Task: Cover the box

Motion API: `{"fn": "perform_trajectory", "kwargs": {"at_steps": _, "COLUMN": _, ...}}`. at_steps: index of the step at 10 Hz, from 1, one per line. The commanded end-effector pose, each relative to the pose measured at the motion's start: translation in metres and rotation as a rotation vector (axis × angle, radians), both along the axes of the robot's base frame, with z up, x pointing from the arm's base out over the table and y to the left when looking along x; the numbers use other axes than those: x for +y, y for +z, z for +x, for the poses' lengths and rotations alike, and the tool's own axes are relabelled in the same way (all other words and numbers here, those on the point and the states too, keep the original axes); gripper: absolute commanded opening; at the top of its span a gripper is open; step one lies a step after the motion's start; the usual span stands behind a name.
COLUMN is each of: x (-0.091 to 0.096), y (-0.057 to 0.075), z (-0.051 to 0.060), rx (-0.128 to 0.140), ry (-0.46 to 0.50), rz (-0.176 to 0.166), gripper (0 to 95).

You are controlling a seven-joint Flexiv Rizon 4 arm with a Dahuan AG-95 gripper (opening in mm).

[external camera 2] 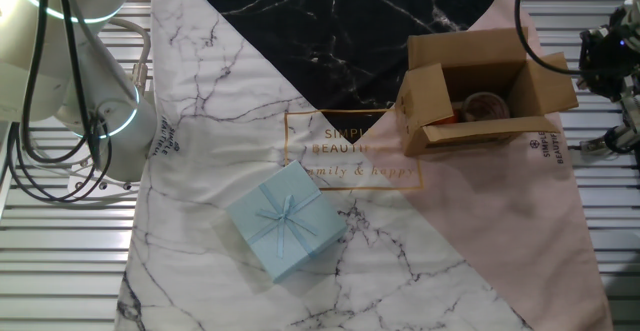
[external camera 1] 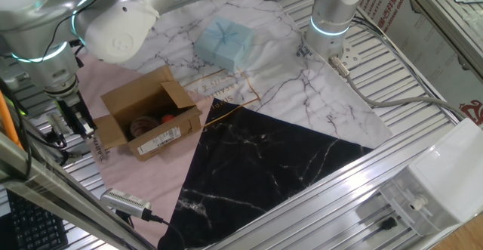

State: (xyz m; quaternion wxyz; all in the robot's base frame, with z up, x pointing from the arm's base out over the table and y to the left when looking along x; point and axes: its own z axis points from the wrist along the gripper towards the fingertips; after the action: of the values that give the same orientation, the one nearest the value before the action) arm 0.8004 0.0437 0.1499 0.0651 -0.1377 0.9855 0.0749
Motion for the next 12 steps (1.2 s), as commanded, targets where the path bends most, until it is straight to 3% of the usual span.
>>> {"fn": "perform_trajectory", "kwargs": {"at_steps": 1, "x": 0.0001, "y": 0.0003, "z": -0.0016, "rx": -0.003, "ry": -0.002, "rz": 0.0, "gripper": 0.0}}
{"fn": "perform_trajectory", "kwargs": {"at_steps": 12, "x": 0.0008, "y": 0.0023, "z": -0.0016, "rx": -0.005, "ry": -0.016, "rz": 0.002, "gripper": 0.0}}
